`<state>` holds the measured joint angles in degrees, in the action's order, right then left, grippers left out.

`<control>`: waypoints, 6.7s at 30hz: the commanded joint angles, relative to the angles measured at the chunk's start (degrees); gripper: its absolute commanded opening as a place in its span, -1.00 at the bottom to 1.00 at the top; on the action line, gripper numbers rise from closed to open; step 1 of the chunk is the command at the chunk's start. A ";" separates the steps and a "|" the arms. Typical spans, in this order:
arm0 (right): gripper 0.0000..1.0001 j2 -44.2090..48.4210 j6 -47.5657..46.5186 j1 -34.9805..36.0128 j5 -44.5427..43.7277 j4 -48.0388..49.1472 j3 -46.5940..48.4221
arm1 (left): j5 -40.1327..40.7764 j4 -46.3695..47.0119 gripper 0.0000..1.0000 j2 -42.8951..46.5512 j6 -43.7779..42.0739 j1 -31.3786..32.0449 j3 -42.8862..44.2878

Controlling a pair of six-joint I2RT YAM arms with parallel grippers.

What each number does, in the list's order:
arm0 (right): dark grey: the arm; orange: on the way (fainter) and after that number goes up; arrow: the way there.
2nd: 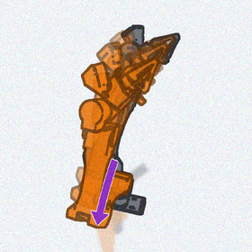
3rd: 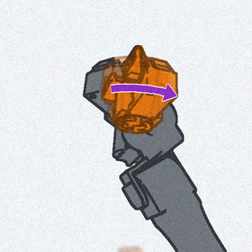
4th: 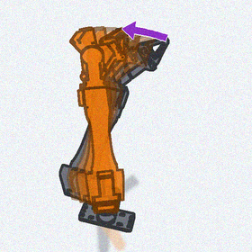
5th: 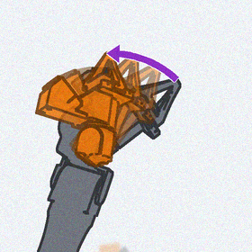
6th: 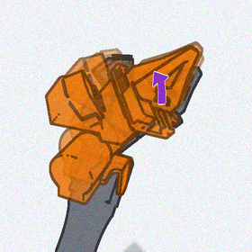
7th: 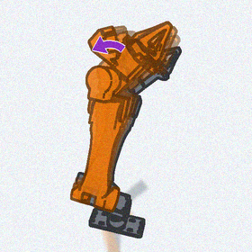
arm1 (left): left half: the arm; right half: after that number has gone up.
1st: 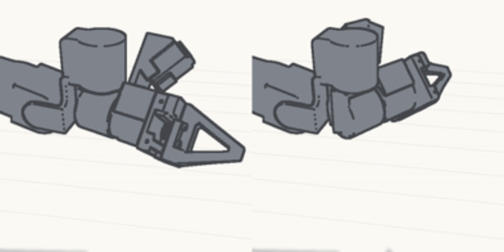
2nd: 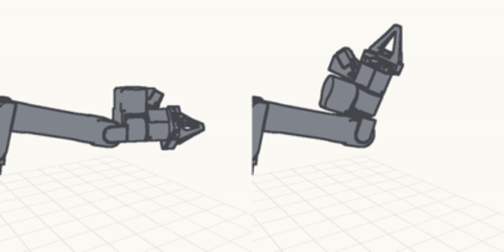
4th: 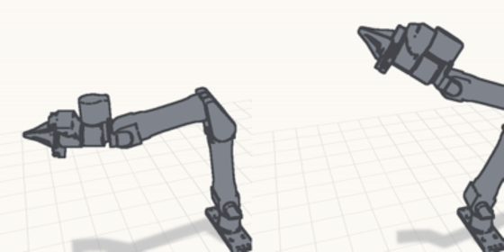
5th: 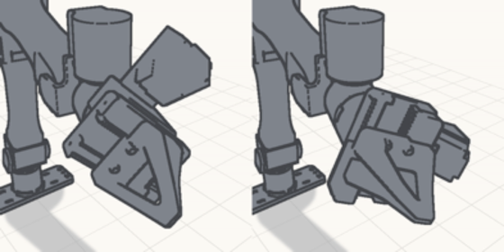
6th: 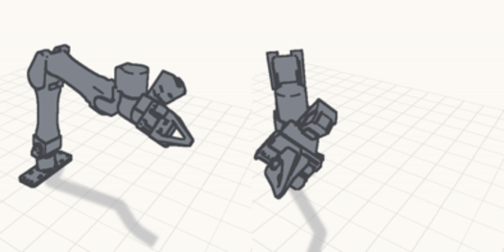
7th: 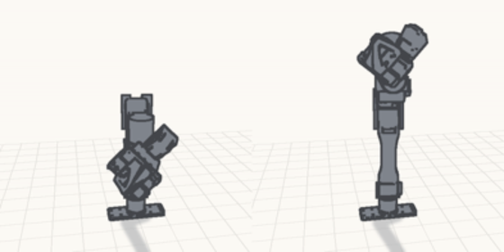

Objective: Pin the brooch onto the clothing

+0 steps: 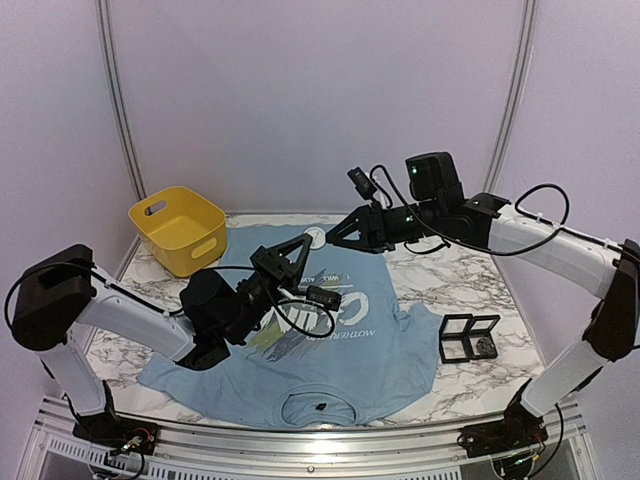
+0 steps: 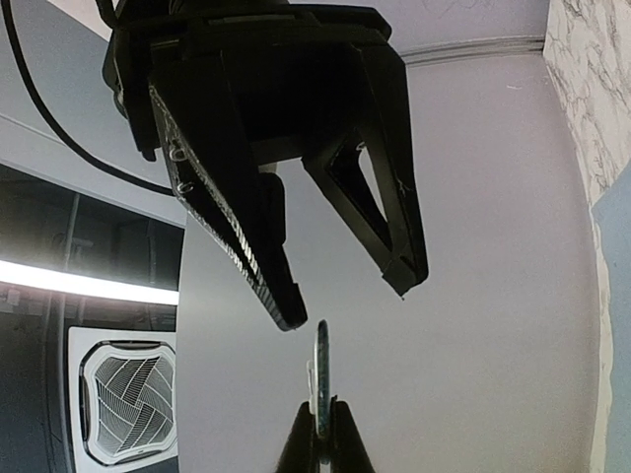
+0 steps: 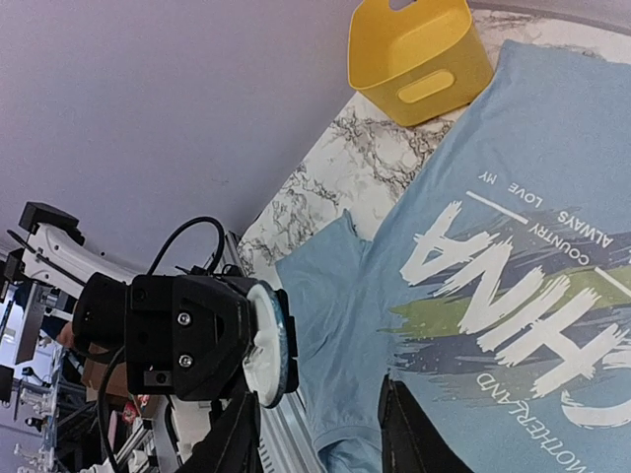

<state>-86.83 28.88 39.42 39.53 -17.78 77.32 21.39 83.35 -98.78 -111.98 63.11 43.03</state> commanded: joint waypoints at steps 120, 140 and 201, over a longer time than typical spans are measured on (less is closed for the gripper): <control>-0.36 7.59 -18.11 8.42 0.07 34.10 -11.58 | -50.96 -74.12 -1.00 26.53 108.57 -13.28 21.22; -0.91 5.58 -18.52 8.56 -4.86 29.66 -9.51 | -50.70 -76.86 -1.00 26.24 104.06 -10.71 21.60; -0.47 10.25 -29.90 8.92 -1.21 18.66 -6.85 | -42.26 -80.98 -1.00 28.65 99.06 -8.71 22.35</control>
<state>-75.79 -2.37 48.27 36.25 -1.39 70.19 -19.97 2.13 -70.65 -13.15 54.28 64.55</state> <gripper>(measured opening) 0.277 0.008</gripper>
